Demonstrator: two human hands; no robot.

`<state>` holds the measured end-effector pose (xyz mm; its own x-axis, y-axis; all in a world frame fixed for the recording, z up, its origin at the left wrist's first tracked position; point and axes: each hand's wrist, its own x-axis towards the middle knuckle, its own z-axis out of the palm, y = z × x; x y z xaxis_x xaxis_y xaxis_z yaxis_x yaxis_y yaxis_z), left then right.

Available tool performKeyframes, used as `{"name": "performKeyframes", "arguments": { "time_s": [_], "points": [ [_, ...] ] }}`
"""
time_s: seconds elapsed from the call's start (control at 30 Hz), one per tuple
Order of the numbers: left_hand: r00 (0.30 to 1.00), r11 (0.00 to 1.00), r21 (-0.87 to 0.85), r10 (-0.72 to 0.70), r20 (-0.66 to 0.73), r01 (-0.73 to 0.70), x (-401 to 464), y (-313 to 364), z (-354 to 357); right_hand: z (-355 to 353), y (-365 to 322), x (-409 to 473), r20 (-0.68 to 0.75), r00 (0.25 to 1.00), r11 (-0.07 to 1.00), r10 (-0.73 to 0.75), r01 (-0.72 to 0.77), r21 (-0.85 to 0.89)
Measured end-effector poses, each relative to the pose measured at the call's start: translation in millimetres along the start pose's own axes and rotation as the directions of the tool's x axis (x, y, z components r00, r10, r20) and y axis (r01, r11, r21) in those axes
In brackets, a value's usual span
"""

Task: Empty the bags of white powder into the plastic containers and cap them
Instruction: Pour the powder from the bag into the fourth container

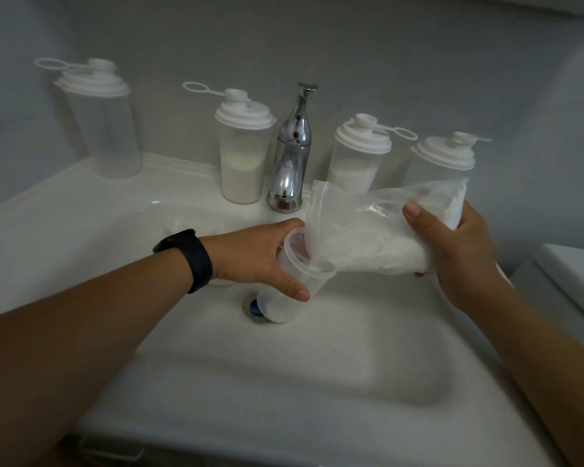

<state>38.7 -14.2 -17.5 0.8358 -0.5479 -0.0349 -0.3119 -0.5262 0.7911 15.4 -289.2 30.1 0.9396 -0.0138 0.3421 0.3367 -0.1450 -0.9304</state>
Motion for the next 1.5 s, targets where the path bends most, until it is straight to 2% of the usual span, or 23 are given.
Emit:
{"name": "performKeyframes", "arguments": {
  "time_s": [1.5],
  "points": [
    [1.000,1.000,0.001,0.013,0.005,-0.013,0.9,-0.8,-0.9,0.9,0.6,-1.5,-0.007,1.000,1.000,-0.020,0.020,-0.009]
  ]
}}
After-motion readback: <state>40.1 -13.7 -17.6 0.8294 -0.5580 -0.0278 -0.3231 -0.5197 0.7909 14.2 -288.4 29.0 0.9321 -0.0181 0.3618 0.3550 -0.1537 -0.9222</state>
